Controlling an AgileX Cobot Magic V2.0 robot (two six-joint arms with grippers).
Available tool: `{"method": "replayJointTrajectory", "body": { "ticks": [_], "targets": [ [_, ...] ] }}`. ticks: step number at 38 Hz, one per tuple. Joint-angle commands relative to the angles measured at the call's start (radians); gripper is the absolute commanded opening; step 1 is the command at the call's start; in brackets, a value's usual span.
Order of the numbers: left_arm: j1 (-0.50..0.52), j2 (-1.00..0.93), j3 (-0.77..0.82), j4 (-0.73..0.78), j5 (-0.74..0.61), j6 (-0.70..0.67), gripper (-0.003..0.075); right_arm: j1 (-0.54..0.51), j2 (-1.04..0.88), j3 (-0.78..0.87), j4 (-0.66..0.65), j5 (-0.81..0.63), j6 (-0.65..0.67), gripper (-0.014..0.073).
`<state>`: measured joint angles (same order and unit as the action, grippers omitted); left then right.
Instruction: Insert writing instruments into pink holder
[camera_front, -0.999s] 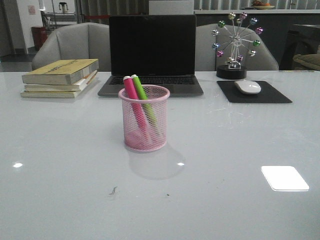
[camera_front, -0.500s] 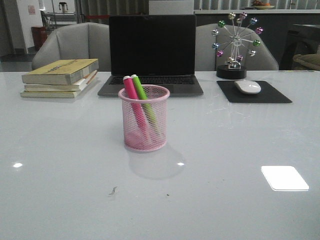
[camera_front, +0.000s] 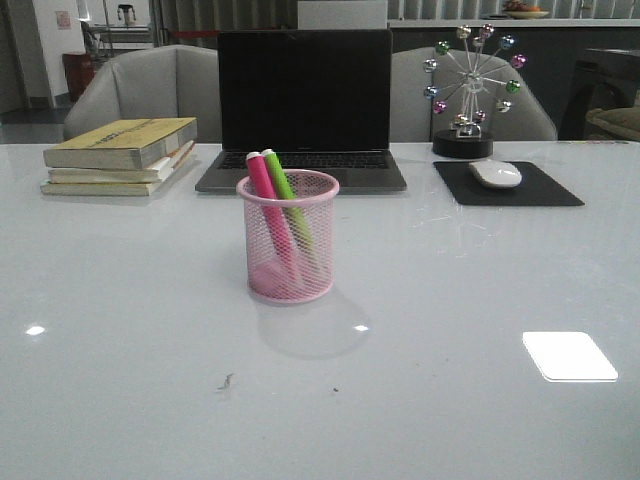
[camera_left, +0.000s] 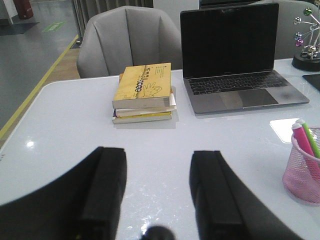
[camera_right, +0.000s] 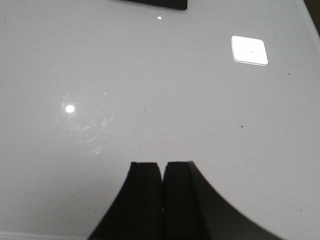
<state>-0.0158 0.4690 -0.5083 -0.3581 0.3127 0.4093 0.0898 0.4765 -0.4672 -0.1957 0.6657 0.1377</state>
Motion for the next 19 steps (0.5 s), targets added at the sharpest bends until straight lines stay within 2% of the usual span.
{"method": "replayJointTrajectory", "body": {
  "ticks": [1,19],
  "targets": [
    [0.001,0.004,-0.030,-0.013,-0.083,-0.003,0.0374,-0.005,0.001,-0.027,-0.011,-0.076,-0.002,0.0052],
    [0.001,0.004,-0.030,-0.013,-0.083,-0.003,0.0374,-0.005,0.001,-0.027,0.002,-0.059,-0.002,0.0050]
  ]
}}
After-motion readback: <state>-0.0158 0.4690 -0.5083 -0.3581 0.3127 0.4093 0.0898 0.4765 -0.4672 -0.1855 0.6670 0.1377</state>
